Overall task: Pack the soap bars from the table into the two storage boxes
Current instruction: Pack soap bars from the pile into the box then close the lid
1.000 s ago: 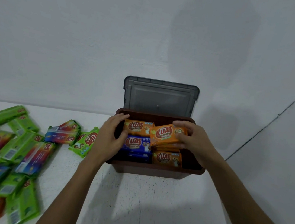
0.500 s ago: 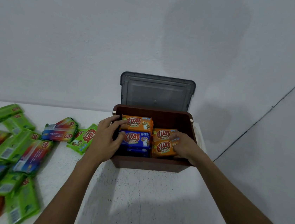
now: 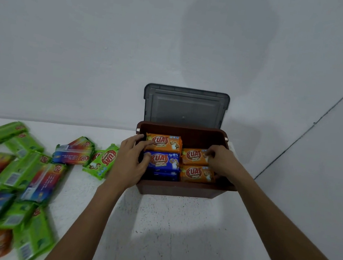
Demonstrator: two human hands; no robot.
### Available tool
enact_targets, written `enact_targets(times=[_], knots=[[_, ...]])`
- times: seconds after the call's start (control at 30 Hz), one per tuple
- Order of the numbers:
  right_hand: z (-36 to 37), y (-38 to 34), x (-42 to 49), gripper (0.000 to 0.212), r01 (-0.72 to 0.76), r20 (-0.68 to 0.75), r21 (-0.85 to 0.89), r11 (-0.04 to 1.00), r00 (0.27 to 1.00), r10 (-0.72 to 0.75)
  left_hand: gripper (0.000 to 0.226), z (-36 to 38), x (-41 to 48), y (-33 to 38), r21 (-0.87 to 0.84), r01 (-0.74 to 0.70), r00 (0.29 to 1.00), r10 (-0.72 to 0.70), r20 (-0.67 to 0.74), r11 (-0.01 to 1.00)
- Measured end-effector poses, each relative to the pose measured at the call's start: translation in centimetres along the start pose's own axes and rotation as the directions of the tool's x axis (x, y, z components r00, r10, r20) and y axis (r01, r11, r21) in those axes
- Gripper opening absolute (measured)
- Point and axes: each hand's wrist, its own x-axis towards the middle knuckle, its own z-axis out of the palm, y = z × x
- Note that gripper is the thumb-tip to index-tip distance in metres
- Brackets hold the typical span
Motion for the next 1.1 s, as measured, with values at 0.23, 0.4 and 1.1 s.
enact_targets(times=[0.23, 0.4, 1.1], knots=[[1.6, -6.2, -0.7, 0.022, 0.238, -0.173, 0.084, 0.968, 0.96, -0.221, 0.034, -4.3, -2.6, -3.3, -0.076, -0.047, 0.999, 0.046, -0.014, 0.996], [5.9, -13.3, -2.3, 0.016, 0.449, -0.21, 0.099, 0.888, 0.882, -0.422, 0.022, -9.5, -4.9, -8.1, -0.071, 0.015, 0.996, -0.021, -0.089, 0.997], [34.3, -39.3, -6.8, 0.043, 0.75, 0.286, 0.145, 0.645, 0.592, -0.753, 0.034, -27.6, -19.3, -25.6, 0.237, 0.683, 0.729, -0.62, -0.291, 0.691]])
